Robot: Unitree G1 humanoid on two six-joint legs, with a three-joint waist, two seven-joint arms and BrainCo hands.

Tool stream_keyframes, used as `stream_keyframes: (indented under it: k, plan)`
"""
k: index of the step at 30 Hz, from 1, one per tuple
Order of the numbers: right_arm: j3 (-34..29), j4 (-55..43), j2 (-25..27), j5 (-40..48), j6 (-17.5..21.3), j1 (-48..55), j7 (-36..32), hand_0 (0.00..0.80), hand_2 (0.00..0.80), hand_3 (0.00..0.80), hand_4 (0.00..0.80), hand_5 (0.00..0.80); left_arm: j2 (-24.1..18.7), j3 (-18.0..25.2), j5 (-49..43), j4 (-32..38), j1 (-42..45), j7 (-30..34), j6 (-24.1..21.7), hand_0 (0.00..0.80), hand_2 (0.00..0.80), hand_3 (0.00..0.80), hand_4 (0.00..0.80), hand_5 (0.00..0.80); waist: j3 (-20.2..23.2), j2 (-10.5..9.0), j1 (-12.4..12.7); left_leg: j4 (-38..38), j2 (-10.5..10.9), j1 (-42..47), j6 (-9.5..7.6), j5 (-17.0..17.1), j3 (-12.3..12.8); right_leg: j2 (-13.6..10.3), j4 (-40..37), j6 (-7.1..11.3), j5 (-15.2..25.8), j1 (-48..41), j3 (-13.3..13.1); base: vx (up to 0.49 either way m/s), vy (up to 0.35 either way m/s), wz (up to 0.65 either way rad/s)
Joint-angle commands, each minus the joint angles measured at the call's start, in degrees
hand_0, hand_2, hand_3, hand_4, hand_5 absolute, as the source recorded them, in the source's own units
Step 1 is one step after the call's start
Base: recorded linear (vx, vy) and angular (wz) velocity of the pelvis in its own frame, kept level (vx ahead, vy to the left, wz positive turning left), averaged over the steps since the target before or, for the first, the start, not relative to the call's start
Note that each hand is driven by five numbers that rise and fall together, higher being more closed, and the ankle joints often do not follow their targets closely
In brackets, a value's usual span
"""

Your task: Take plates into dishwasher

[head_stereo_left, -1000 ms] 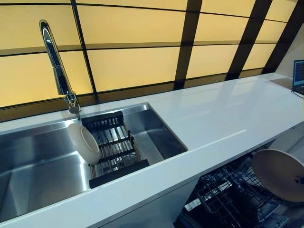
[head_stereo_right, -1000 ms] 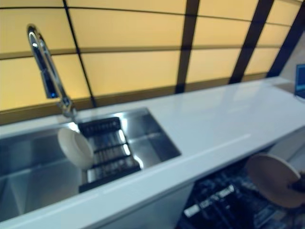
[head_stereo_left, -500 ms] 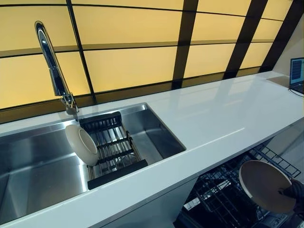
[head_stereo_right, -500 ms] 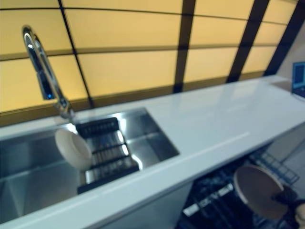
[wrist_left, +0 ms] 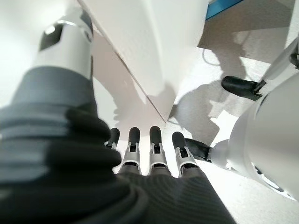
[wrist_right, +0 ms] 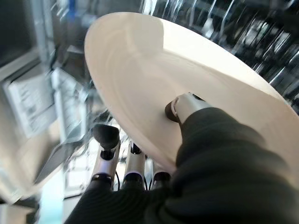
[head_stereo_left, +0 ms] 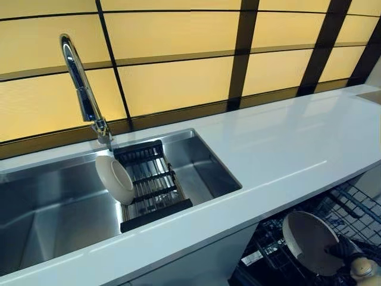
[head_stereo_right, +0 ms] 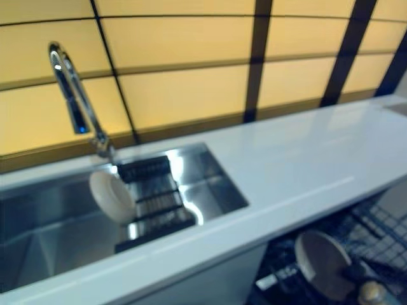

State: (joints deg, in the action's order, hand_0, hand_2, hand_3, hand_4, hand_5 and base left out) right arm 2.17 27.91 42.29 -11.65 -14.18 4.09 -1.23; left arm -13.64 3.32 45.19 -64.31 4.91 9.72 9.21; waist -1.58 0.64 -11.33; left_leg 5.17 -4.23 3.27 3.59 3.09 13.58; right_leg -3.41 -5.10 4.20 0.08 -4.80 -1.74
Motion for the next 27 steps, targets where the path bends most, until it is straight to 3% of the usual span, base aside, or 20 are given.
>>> stream_keyframes:
  k: [1,13,27]
  plan:
    - [0.11,2.99,-0.97,-1.51,0.42,-6.12,3.19,0.8,0.8,0.8,0.8,0.8,-1.34,-0.96,0.64,-0.34,-3.03,1.17,-1.53,0.0,0.0,0.0,0.0,0.0,0.62,-2.51,3.0,-0.17,1.37,2.68,-1.36,-4.98,-2.97,-0.87,0.1,4.74,6.12,3.88,3.17,-0.004,0.003,0.08]
    - [10.29,16.86,-6.09,-3.4,1.08,-10.83,8.98,0.8,0.8,0.8,0.8,0.8,-1.93,-3.33,0.39,0.4,-4.09,1.78,-1.36,0.0,0.0,0.0,0.0,0.0,-0.25,-2.04,6.13,-0.17,1.93,2.52,-1.71,-4.79,-5.08,-1.82,0.1,4.76,5.96,3.08,4.91,-0.007,-0.012,0.07]
    - [13.88,28.1,-11.3,1.03,0.33,-14.04,10.32,0.8,0.8,0.8,0.8,0.8,-2.08,-4.6,-1.13,-1.09,-4.85,3.36,-1.67,0.0,0.0,0.0,0.0,0.0,-0.11,-1.22,8.5,-0.17,2.19,2.58,-1.46,-4.41,-7.29,-2.47,0.1,4.69,5.69,2.24,6.31,0.005,-0.001,0.09]
